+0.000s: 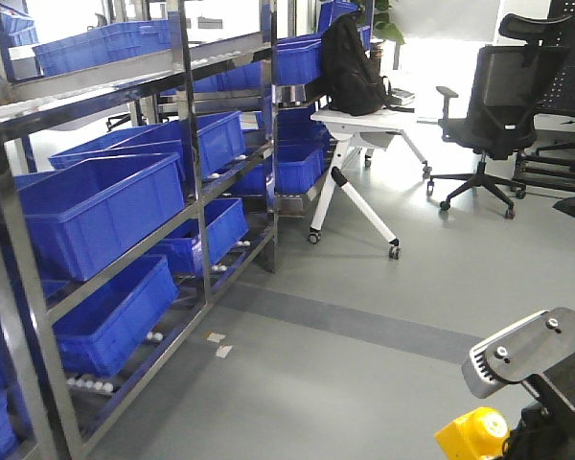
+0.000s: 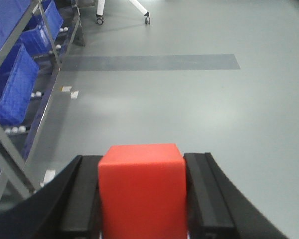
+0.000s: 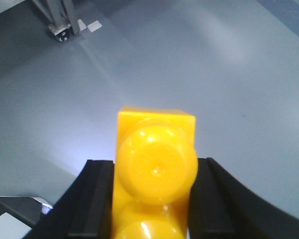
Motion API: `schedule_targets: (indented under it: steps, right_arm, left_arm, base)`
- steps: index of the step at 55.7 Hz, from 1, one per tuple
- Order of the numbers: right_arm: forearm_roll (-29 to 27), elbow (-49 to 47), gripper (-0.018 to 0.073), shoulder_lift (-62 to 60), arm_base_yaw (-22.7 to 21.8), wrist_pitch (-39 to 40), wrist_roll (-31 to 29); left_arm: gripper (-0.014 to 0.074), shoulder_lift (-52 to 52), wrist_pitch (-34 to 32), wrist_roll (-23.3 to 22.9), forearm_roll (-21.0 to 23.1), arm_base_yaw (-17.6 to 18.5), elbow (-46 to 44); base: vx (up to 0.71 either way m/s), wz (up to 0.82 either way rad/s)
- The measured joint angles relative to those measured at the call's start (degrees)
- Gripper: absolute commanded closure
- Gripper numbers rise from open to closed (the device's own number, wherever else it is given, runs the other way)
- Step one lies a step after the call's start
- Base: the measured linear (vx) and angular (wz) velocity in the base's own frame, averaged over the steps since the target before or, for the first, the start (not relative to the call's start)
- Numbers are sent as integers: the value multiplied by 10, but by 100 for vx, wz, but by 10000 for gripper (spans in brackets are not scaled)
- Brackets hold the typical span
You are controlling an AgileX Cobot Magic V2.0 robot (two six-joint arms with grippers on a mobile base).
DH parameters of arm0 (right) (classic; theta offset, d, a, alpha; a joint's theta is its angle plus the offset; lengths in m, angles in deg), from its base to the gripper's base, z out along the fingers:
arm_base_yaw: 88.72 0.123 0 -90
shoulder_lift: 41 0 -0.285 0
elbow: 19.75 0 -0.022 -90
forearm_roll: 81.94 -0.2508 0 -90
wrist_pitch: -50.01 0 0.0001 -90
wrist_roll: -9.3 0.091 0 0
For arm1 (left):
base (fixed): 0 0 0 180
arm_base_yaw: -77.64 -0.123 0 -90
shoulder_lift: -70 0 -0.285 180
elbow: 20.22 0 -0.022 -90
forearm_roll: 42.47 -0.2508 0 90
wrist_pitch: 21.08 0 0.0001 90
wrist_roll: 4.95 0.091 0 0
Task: Pick red and yellow blocks into blue bin
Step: 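Drive the base away from the table toward the large blue bin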
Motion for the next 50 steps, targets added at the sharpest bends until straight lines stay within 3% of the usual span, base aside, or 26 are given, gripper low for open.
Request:
schedule_targets:
  steps: [32,50]
  right_arm:
    - [0,0,284,0,0,0,0]
    - [0,0,284,0,0,0,0]
  left_arm:
    - [225,0,0,0,0,0,0]
    - [225,-1,0,0,0,0,0]
  base:
    - [39,-5]
    - [32,28]
